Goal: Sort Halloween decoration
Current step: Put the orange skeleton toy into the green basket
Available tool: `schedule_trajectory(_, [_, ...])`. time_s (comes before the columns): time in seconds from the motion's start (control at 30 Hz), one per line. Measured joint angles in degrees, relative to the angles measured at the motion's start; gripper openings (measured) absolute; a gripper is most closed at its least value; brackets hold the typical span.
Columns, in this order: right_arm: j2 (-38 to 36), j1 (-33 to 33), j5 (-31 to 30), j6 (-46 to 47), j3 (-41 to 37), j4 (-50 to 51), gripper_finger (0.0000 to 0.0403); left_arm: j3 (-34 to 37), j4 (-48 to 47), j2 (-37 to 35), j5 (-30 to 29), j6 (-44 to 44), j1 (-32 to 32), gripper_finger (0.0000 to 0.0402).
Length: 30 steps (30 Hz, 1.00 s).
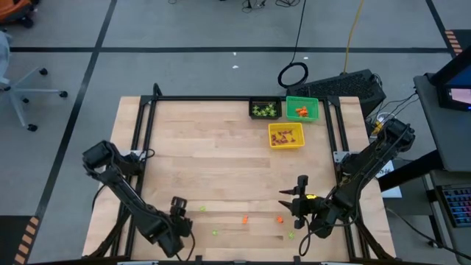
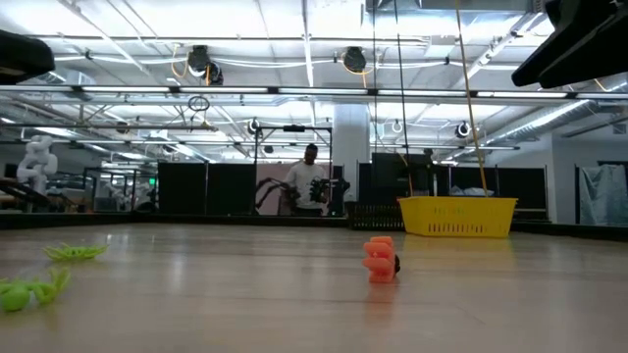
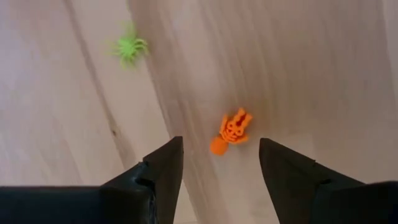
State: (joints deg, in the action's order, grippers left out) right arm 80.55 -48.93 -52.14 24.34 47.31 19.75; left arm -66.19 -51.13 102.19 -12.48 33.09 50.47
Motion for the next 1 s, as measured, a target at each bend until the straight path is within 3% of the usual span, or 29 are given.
schedule_trajectory(0.3, [-0.01,0.0,0.01,-0.2,0.0,0.03,0.0151,0.0,0.19,0.59,3.21,-8.26,-0.21,0.0205])
schedule_trajectory(0.67, [-0.02,-0.02,0.02,-0.2,0.02,0.11,0.0151,0.02,0.52,3.57,2.89,-11.08,-1.37,0.0166])
schedule_trajectory(1.0, [-0.02,-0.02,0.04,-0.2,0.04,0.1,0.0151,0.0,1.74,3.52,3.75,-11.43,-1.66,0.0164])
